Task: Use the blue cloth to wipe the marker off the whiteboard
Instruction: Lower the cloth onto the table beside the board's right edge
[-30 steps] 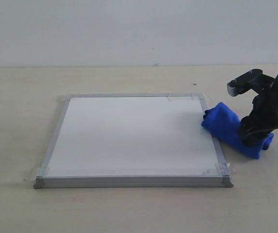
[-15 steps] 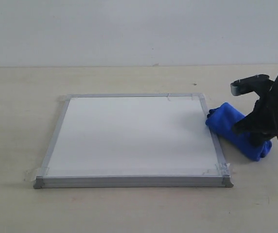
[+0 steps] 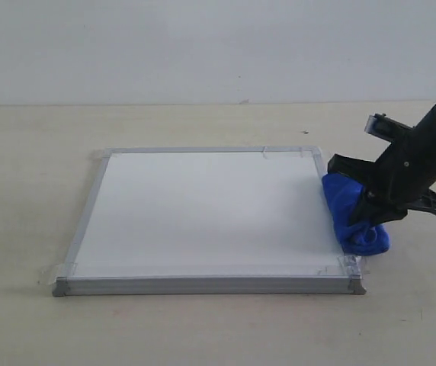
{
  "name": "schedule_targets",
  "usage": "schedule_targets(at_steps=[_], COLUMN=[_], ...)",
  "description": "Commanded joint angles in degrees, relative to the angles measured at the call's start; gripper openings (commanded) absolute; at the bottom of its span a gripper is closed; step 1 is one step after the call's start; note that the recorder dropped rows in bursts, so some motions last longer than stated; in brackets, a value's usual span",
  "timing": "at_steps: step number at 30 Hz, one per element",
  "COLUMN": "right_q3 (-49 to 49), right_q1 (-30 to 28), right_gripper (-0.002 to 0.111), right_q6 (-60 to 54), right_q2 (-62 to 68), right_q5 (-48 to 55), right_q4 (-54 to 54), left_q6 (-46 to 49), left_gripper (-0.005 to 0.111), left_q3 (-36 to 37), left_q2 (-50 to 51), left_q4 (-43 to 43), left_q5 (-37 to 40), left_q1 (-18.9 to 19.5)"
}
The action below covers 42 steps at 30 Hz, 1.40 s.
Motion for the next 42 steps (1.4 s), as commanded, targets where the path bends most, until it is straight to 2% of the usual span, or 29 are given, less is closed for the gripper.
schedule_targets(at_steps=[1, 10, 23, 38, 40, 42], right_q3=[0.2, 0.2, 0.2, 0.2, 0.2, 0.2], right_q1=[0.1, 0.1, 0.1, 0.1, 0.1, 0.1], right_gripper=[0.0, 0.0, 0.0, 0.0, 0.005, 0.015], right_q6=[0.6, 1.3, 4.4, 6.2, 6.1, 6.0], right_q2=[0.3, 0.3, 0.3, 0.3, 0.3, 0.3], right_q5=[-2.4, -2.4, -6.6, -5.8, -5.7, -5.7], right_q4=[2.2, -10.5, -12.1, -13.2, -12.5, -12.2], left_q6=[0.0, 0.0, 0.0, 0.0, 0.0, 0.0], left_gripper=[0.005, 0.005, 0.005, 0.005, 0.005, 0.005], left_q3=[0.2, 0.2, 0.2, 0.2, 0.2, 0.2], left_q2=[-0.2, -0.2, -0.2, -0.2, -0.2, -0.2], left_q4=[0.2, 0.2, 0.2, 0.2, 0.2, 0.2], left_q5=[-0.5, -0.6, -0.4, -0.5, -0.5, -0.5], left_q1=[0.1, 0.1, 0.1, 0.1, 0.1, 0.1])
